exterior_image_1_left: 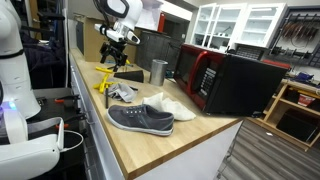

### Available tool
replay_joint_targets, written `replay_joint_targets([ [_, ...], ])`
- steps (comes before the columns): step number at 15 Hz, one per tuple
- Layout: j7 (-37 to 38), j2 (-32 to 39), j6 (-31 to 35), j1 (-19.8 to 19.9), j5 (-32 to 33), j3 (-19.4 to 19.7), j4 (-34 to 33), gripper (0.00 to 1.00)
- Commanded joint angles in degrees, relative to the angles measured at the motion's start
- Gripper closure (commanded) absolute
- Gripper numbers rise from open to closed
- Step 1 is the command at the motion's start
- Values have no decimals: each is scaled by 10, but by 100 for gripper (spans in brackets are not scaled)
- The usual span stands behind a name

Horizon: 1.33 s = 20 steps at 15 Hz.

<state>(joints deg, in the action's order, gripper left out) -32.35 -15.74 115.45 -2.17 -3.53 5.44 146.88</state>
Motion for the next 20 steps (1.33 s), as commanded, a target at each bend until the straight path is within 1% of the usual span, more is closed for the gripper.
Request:
replay_joint_targets([
  [1, 6, 3, 4, -6, 10, -12, -10, 0],
  [6, 6, 3, 18, -32, 20, -45, 1, 0],
  [9, 10, 10, 30, -39, 40, -61, 7, 0],
  [14, 10, 36, 53, -34, 82, -62, 15, 0],
  [20, 9, 85, 83, -39, 86, -71, 10, 0],
])
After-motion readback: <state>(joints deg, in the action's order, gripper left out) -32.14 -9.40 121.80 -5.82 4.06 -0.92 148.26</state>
